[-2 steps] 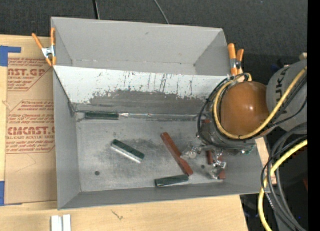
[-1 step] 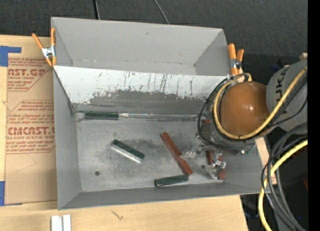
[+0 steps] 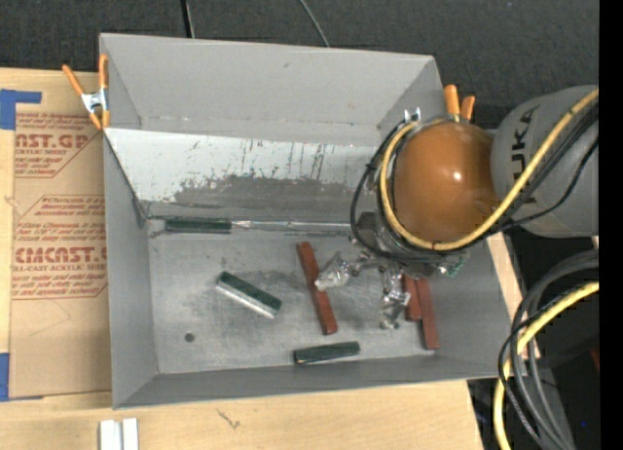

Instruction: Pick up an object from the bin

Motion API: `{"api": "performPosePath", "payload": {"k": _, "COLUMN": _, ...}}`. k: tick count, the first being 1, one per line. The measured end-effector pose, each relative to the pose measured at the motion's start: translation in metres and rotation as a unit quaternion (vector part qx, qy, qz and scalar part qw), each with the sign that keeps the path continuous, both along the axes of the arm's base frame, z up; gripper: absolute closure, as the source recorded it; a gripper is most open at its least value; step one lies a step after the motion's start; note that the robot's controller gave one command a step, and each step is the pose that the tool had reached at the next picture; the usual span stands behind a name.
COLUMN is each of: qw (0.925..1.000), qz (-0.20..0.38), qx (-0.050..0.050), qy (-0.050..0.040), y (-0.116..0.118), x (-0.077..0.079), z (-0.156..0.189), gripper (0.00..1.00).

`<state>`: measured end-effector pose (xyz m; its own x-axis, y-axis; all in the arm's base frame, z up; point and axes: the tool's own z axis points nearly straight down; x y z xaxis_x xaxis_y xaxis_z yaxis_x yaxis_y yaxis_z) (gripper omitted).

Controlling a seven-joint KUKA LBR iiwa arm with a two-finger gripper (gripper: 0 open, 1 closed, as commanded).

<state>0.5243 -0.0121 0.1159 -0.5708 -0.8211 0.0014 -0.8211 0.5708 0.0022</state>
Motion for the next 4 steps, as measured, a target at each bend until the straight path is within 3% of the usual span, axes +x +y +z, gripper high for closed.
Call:
{"api": "performPosePath", "payload": {"k": 1, "qw": 0.9999, "qz": 0.013, "qx": 0.003, "qy": -0.0076, "y": 0.028, "x": 0.006, "z": 0.016, "gripper": 0.0}}
{"api": "performPosePath", "payload": {"k": 2, "qw": 0.9882, "qz": 0.153, "qx": 0.001, "qy": -0.0013, "y": 0.019, "x": -0.027, "z": -0.041, "gripper": 1.0}}
{"api": "performPosePath", "payload": {"k": 3, "qw": 0.9882, "qz": 0.153, "qx": 0.001, "qy": -0.0013, "y": 0.019, "x": -0.027, "z": -0.041, "gripper": 1.0}}
{"api": "performPosePath", "payload": {"k": 4, "qw": 0.9917, "qz": 0.129, "qx": 0.001, "qy": -0.0016, "y": 0.038, "x": -0.025, "z": 0.008, "gripper": 0.0}}
